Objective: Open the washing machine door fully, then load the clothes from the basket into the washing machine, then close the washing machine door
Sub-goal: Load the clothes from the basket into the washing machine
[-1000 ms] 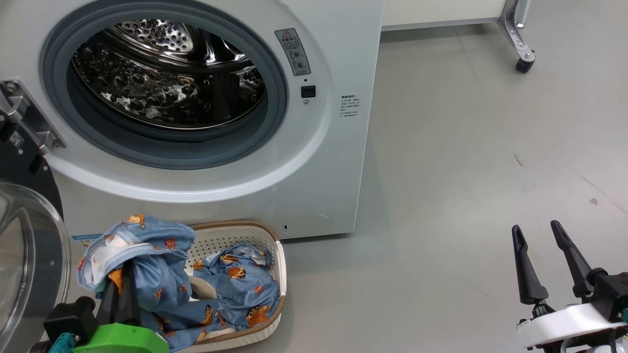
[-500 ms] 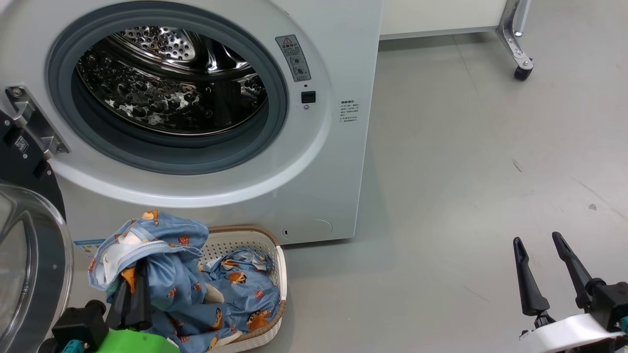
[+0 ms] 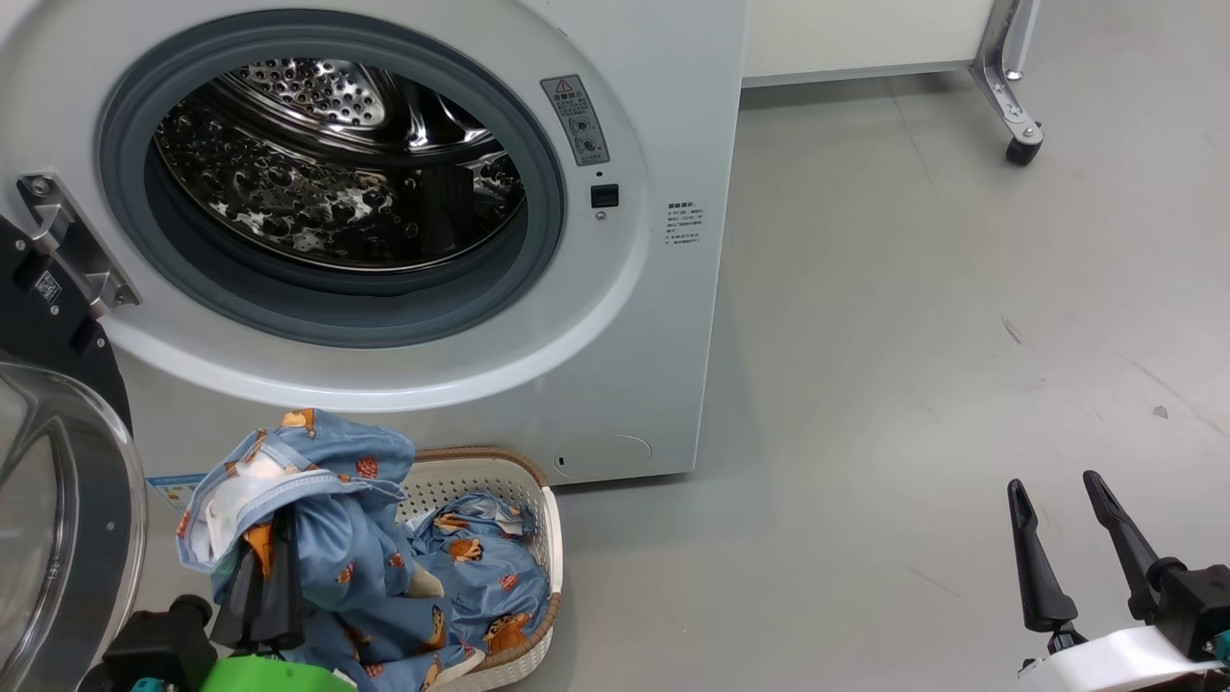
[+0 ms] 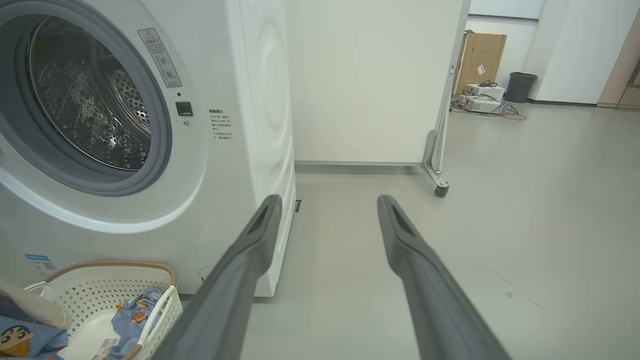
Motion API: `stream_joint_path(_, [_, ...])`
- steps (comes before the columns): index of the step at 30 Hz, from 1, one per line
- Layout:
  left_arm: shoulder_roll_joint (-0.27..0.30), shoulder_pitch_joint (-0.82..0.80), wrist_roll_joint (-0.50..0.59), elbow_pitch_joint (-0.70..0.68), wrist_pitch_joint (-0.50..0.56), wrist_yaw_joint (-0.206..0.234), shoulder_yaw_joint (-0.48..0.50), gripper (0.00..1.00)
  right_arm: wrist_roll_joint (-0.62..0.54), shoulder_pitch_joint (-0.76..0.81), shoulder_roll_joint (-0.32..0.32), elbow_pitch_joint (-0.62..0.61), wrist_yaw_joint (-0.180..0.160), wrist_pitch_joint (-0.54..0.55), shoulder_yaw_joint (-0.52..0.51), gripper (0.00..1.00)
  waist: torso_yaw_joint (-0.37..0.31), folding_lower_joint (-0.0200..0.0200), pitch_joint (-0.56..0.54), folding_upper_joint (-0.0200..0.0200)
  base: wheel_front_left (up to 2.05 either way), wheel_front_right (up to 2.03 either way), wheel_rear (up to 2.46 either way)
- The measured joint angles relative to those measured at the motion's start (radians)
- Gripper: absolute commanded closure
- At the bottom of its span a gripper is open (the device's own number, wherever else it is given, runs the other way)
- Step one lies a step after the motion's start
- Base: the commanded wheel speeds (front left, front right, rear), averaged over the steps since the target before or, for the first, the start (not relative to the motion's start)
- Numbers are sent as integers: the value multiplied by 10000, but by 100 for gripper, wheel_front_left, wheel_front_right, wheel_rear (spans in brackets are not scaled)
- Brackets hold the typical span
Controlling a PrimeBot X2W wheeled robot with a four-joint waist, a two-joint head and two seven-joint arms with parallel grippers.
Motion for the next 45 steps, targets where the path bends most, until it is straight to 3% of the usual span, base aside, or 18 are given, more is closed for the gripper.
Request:
stream_joint_path(20, [21,148,357,-303,0,54,-382,100,0,23,295,-38,0,0,291,0,-172,0,172,0,0,0,0])
stream_joint_path(30, [35,-949,424,-117,0,284,-173,100,0,-261,619,-100,0,0,525,0,-726,0,784,0,0,0,0])
stream_joint_path(45, [1174,-3543,453,1143,602,823,1262,100,36,-941,978,-63,0,0,1003,0,-2208,1,1768,-1,0,0,0])
